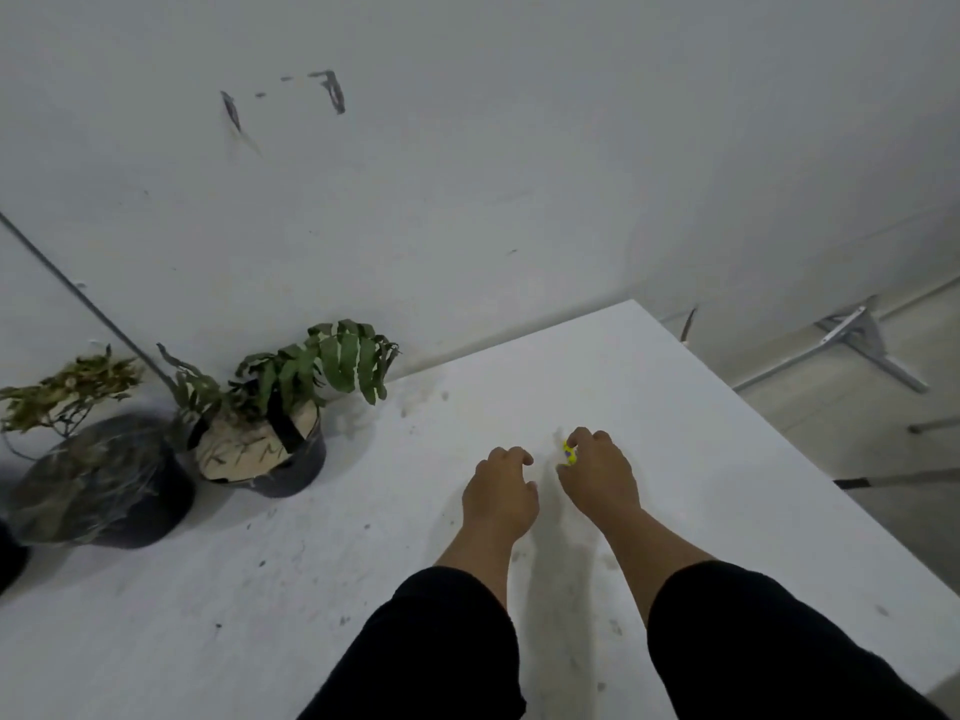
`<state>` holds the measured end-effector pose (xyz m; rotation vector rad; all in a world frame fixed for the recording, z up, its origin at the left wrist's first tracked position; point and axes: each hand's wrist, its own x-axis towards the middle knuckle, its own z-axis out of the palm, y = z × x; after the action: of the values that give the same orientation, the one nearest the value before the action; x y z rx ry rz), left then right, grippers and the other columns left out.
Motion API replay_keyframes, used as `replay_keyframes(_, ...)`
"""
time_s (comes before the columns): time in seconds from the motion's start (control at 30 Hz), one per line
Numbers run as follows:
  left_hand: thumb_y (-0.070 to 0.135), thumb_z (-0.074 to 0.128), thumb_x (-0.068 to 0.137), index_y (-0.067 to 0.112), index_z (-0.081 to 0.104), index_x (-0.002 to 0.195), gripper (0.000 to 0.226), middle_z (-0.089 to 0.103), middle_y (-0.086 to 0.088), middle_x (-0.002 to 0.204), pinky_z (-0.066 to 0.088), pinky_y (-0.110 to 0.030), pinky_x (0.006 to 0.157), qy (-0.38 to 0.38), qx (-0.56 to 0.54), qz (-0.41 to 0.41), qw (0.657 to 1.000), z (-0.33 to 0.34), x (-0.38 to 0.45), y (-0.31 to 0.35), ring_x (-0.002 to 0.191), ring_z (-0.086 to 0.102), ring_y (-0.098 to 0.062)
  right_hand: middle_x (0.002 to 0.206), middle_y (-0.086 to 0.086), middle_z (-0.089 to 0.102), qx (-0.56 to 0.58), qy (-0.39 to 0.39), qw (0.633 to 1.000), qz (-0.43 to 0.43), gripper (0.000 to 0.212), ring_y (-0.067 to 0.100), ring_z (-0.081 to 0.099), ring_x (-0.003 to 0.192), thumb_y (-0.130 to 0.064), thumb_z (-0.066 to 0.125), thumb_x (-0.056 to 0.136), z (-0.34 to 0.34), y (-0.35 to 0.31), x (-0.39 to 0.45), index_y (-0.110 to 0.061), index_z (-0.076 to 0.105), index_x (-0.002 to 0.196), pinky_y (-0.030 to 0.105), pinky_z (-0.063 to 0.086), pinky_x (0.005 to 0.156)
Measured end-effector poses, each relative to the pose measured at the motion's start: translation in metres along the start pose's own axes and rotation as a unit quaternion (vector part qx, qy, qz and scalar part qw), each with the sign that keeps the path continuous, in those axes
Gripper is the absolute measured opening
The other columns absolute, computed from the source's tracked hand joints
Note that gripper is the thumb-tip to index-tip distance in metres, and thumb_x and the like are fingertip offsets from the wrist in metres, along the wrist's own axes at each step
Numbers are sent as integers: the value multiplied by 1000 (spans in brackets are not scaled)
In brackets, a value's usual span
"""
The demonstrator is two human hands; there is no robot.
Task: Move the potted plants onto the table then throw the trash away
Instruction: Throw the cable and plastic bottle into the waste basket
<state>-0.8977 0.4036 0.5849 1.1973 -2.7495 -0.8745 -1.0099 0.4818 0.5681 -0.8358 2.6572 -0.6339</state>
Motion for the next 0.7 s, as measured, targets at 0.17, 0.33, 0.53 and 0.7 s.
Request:
replay_keyframes(0.17, 25, 52, 92, 22, 47, 130, 39, 44, 0, 137, 49, -34, 88, 7, -1, 9, 1000, 9, 4, -5, 120, 50, -21, 101, 9, 54, 18, 29, 999, 10, 27, 25, 45, 87, -3, 48, 81, 7, 6, 2, -12, 48, 106, 32, 36, 66)
replay_keyframes(0.33, 26, 52, 92, 23, 48, 128, 36, 45, 0, 135, 47, -33, 87, 5, 1, 9, 1000, 13, -18, 9, 118, 51, -20, 99, 9, 56, 58, 38, 998, 11, 23, 25, 47, 84, -4, 52, 78, -7, 27, -22, -11, 47, 99, 32, 36, 66)
replay_keyframes(0.53, 26, 51, 92, 24, 50, 127, 35, 52, 1, 130, 47, -32, 87, 15, -15, 32, 999, 31, -85, 48, 117, 53, -19, 98, 9, 57, 67, 48, 997, 1, 22, 28, 51, 84, -4, 53, 77, -37, 70, -91, -11, 48, 98, 31, 35, 65)
replay_keyframes(0.7, 26, 49, 92, 24, 53, 124, 32, 58, 3, 123, 48, -32, 88, 21, -29, 41, 999, 68, -179, 84, 112, 56, -19, 97, 9, 58, 58, 53, 997, -2, 21, 29, 53, 84, -7, 54, 79, -65, 124, -178, -11, 49, 99, 31, 36, 65)
